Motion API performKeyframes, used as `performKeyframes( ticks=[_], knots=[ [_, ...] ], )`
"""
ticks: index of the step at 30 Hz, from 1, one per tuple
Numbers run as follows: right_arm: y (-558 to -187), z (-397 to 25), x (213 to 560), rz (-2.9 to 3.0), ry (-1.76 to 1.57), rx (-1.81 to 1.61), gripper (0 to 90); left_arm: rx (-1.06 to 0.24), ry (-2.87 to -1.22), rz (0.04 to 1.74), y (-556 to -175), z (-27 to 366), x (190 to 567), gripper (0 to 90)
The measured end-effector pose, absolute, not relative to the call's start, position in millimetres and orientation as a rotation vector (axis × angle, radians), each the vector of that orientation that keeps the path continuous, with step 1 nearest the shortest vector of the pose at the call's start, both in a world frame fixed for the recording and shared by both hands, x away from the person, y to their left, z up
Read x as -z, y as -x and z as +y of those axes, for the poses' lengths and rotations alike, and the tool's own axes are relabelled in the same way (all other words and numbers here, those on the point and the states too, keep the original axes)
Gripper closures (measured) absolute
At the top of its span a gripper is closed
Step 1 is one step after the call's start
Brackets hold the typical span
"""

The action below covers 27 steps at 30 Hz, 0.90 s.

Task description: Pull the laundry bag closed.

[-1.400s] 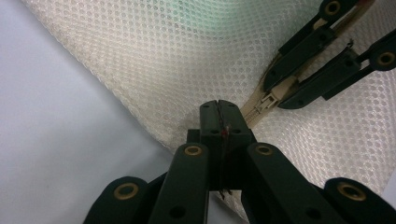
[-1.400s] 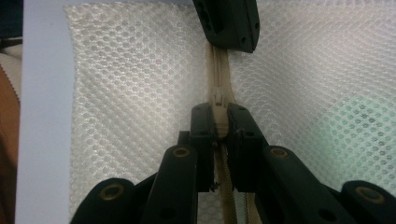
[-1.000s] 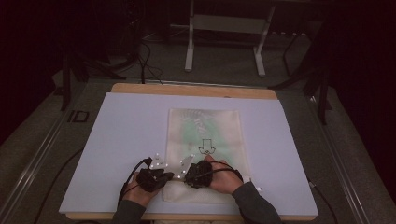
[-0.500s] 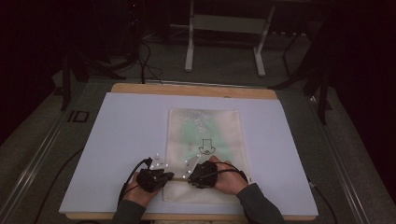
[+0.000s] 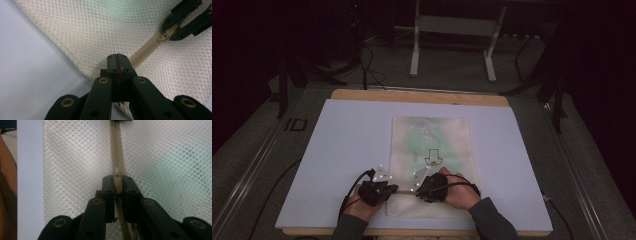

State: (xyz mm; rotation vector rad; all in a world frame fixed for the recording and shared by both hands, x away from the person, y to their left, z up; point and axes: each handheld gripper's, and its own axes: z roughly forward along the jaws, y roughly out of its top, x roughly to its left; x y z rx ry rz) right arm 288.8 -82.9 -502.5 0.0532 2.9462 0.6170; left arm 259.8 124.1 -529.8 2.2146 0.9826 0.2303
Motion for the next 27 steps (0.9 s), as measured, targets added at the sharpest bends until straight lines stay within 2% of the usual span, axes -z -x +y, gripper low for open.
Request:
performKeyframes(
  ticks=[27],
  knots=[
    [-283.2, -91.4, 499.0, 2.926, -0.056, -0.609, 82.4, -0.216, -2.215, 0.988, -260.5, 125.1, 529.6, 89.3]
  ],
)
